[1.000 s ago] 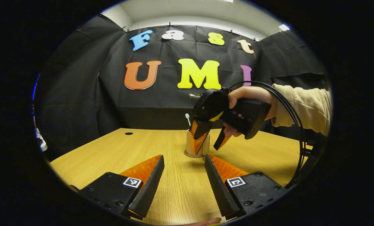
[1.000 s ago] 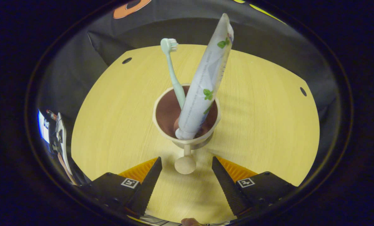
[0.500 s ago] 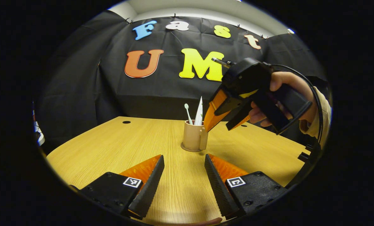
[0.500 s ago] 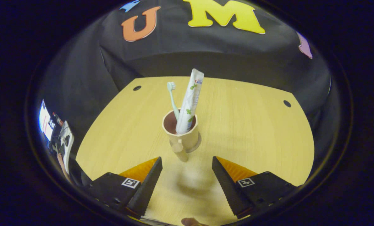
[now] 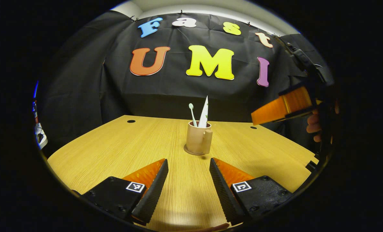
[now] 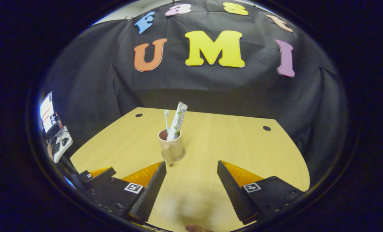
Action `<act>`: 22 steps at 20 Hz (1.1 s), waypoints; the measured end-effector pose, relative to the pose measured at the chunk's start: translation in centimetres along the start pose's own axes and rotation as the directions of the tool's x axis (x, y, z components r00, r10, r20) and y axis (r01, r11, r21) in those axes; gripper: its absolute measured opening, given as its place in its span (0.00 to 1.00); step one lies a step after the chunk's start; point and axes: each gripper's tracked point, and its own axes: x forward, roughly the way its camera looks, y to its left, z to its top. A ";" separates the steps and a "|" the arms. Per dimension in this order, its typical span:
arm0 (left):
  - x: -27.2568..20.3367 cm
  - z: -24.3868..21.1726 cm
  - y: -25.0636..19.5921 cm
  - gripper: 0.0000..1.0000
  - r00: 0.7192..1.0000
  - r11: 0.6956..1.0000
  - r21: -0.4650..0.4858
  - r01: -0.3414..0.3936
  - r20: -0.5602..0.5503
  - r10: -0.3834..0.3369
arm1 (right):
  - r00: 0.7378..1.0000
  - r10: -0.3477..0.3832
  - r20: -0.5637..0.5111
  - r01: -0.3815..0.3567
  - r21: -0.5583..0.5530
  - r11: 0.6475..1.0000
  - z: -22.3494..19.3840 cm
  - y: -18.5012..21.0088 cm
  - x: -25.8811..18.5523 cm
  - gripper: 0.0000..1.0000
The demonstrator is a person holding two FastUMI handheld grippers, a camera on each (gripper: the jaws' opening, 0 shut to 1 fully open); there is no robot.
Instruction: Put the toothbrush and toothpaste on the desktop into the cup, then pick up the cup and place it on the coaster on the desktop.
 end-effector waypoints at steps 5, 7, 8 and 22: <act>-0.1 1.6 -2.1 0.83 0.999 1.000 0.014 -0.011 0.030 0.011 | 0.962 -0.132 0.240 0.129 0.028 0.991 -1.0 -4.2 -3.1 0.96; -0.4 2.4 -3.0 0.83 0.999 1.000 0.026 -0.008 0.044 0.007 | 0.941 -0.160 0.298 0.153 0.049 0.987 -1.8 -5.6 -4.1 0.96; -0.7 3.0 -3.3 0.83 0.998 0.999 0.037 -0.016 0.060 0.014 | 0.931 -0.180 0.319 0.170 0.058 0.984 -2.1 -6.2 -4.7 0.96; -2.8 7.5 -6.3 0.83 0.984 0.991 0.119 -0.053 0.177 0.032 | 0.889 -0.241 0.390 0.224 0.089 0.971 -3.9 -9.7 -6.2 0.96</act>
